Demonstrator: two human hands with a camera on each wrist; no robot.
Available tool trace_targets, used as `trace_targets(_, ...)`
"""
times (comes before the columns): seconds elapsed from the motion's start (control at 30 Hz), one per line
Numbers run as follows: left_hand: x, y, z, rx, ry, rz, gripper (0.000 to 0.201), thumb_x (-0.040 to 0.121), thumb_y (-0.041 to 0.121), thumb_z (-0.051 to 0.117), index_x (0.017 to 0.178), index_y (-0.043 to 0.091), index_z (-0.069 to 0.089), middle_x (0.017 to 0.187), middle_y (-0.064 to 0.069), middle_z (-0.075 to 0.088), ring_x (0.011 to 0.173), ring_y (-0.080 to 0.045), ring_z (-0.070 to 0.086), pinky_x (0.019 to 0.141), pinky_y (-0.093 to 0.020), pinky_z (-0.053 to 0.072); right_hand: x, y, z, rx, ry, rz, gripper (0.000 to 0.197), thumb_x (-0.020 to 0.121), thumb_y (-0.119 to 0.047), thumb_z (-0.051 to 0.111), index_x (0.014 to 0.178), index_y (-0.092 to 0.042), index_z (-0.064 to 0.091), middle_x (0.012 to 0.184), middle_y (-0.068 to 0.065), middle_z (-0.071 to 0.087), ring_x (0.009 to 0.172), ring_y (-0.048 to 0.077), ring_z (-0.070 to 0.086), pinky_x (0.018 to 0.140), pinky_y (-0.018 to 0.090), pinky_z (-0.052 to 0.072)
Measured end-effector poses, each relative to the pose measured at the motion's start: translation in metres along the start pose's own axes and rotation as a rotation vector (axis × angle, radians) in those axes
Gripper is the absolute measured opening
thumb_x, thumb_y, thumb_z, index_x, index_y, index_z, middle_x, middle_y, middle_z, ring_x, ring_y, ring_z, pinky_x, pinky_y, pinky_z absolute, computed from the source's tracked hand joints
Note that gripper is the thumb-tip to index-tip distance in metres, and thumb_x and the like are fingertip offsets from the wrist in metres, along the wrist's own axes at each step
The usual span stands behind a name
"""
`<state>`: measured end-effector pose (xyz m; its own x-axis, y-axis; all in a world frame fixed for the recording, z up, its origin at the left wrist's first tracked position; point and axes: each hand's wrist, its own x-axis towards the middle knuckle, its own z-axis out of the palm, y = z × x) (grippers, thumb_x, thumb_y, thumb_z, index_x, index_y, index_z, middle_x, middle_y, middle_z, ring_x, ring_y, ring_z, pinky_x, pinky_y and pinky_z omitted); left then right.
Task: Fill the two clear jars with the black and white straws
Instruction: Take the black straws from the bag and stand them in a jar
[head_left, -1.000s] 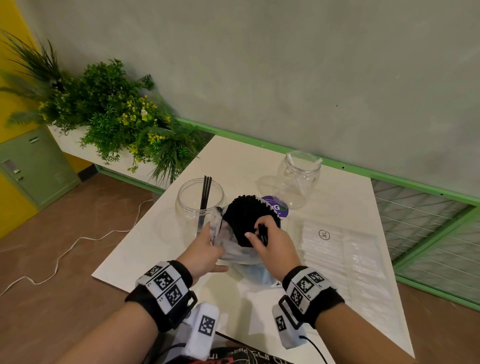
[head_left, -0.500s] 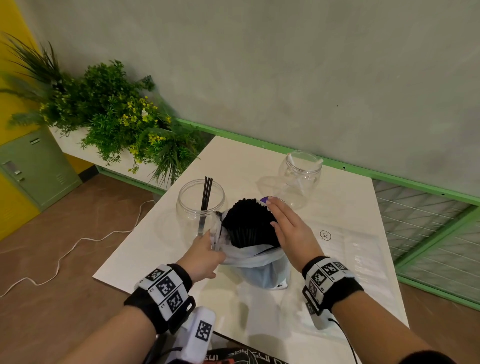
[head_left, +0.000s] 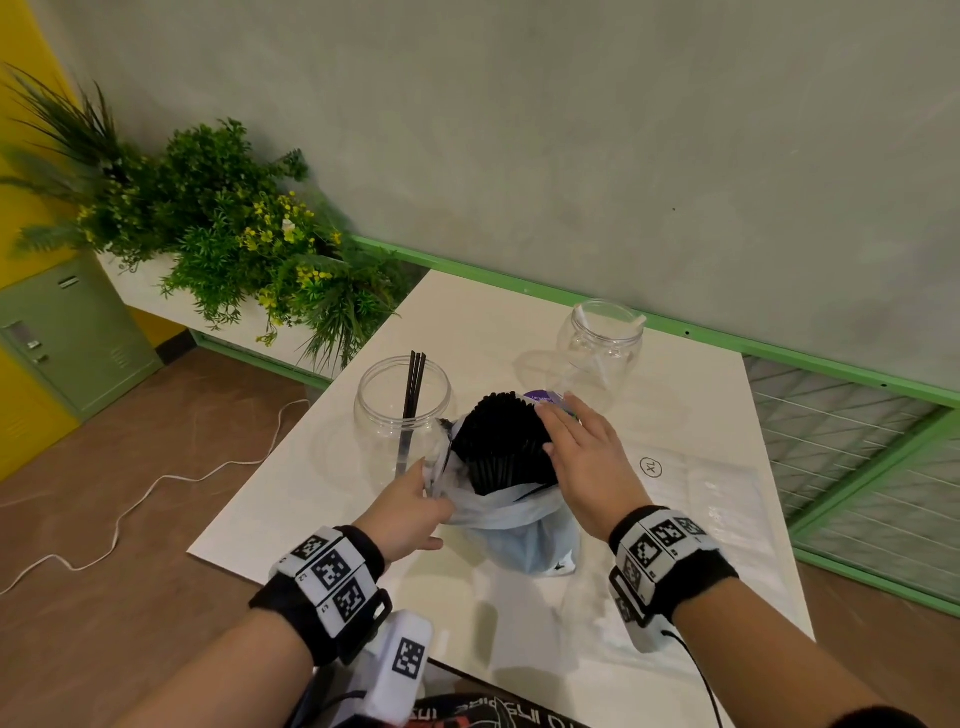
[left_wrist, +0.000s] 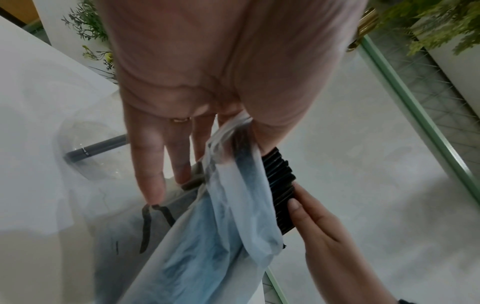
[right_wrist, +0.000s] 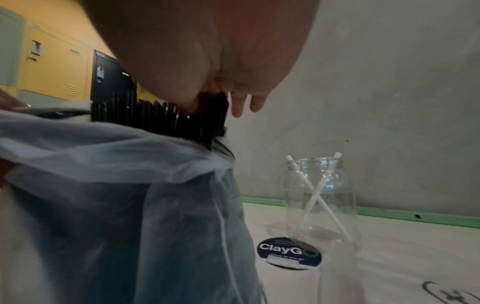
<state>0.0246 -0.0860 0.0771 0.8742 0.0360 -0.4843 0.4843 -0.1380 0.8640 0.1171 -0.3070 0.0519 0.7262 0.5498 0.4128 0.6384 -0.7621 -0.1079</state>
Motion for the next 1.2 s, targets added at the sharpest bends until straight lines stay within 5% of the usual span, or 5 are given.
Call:
trace_targets(0.17, -0.003, 0.002, -0.001, 0.023, -0.022, 0.001, 0.042, 0.083, 0.007, 0.050, 0.121, 0.023, 0.048, 0.121, -0.007, 0.054, 0.110, -0.021, 0.053, 0.075, -0.032, 0.054, -0.018, -0.043, -0.015, 0.239, 0.246, -0.191, 0.034, 0.092, -0.009, 0.041, 0.124, -0.005, 0.054, 0.125, 0.009, 0.053, 0.115, 0.026, 0.046, 0.103, 0.033, 0.034)
trace_targets(0.27, -0.005, 0.003, 0.001, 0.054, -0.037, 0.036, 0.038, 0.087, 0.007, 0.052, 0.120, 0.027, 0.050, 0.115, -0.002, 0.060, 0.109, -0.019, 0.057, 0.082, -0.037, 0.054, -0.032, -0.066, -0.001, 0.267, 0.024, -0.347, 0.033, 0.091, -0.011, 0.044, 0.122, -0.005, 0.053, 0.118, 0.010, 0.058, 0.105, 0.026, 0.050, 0.093, 0.035, 0.043)
trace_targets(0.5, -0.004, -0.001, 0.003, -0.023, 0.038, -0.012, 0.044, 0.086, 0.002, 0.053, 0.124, 0.019, 0.037, 0.115, -0.003, 0.052, 0.106, -0.019, 0.055, 0.081, -0.042, 0.056, -0.028, -0.063, 0.014, 0.269, -0.226, -0.044, 0.063, 0.084, -0.047, 0.048, 0.138, -0.015, 0.041, 0.142, 0.002, 0.043, 0.128, 0.019, 0.040, 0.109, 0.033, 0.034)
trace_targets(0.77, 0.000, -0.009, 0.013, -0.153, -0.124, -0.230, 0.033, 0.089, 0.037, 0.056, 0.115, 0.018, 0.060, 0.116, -0.011, 0.060, 0.102, -0.025, 0.065, 0.084, -0.044, 0.056, -0.029, -0.055, 0.025, -0.045, -0.153, -0.113, 0.040, 0.054, -0.028, 0.083, 0.090, -0.024, 0.066, 0.080, -0.009, 0.057, 0.084, 0.016, 0.039, 0.064, 0.031, 0.047)
trace_targets(1.2, 0.025, -0.021, 0.020, -0.402, -0.012, -0.095, 0.021, 0.089, -0.002, 0.059, 0.107, -0.012, 0.056, 0.101, -0.027, 0.063, 0.090, -0.029, 0.066, 0.066, -0.028, 0.058, -0.058, -0.049, 0.026, 0.018, -0.088, -0.289, 0.031, 0.075, -0.029, 0.055, 0.105, -0.022, 0.060, 0.089, -0.010, 0.066, 0.088, 0.012, 0.057, 0.100, 0.031, 0.031)
